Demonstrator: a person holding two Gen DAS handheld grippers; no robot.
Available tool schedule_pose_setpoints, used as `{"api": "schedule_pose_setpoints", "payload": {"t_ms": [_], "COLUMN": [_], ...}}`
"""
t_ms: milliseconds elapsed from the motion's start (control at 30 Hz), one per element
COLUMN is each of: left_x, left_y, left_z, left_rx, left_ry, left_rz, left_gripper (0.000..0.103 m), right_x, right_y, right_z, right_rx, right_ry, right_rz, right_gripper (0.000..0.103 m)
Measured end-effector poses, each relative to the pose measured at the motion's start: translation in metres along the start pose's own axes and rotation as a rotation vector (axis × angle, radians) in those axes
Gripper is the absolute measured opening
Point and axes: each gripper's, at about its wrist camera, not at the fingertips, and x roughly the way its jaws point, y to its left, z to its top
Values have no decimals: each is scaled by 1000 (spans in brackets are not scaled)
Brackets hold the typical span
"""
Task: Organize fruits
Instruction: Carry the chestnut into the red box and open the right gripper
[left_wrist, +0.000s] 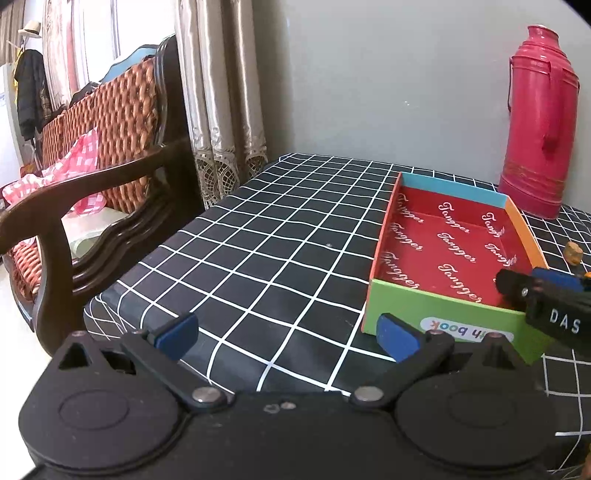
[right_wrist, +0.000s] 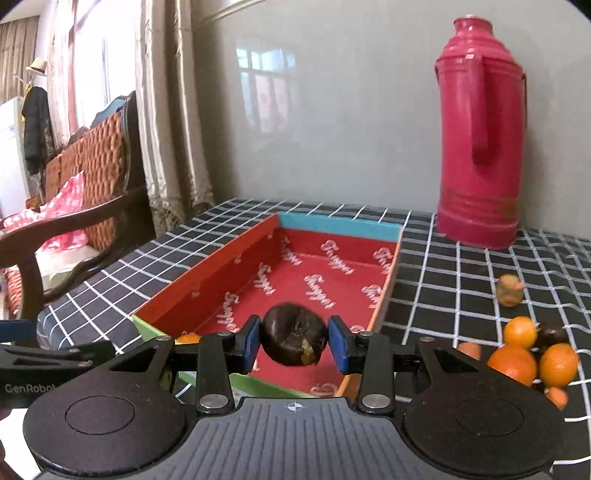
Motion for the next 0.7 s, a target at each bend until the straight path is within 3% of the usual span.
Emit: {"api": "schedule_pose_setpoints", "payload": {"t_ms": [133,167,233,400,500,700], "left_x": [-1,-2,-2,-4,-6,-12], "left_y": [-3,-5,-7,-16,-25,-51], "left_z": [0,0,0,0,-1,-2], "left_rx": [1,3,9,25,39,71], "left_ry": [2,0,-2,-10,-15,-26], "left_rz": [-10,-11,-14,-25,-38,-79], "left_gripper": [97,97,97,97,97,97], "right_x": [-9,-14,-24,-51,-66,-96], "right_y": [-5,-8,-15,-35,-49,-84], "right_z": [0,0,1,1,0,-6], "right_rx": [22,32,57,95,130,207], "right_ry": [-33,-45,-77,-160,-189,-216], "right_rz": [0,-3,-27,-111,-174,-271], "right_gripper": [41,48,74,83,101,103]}}
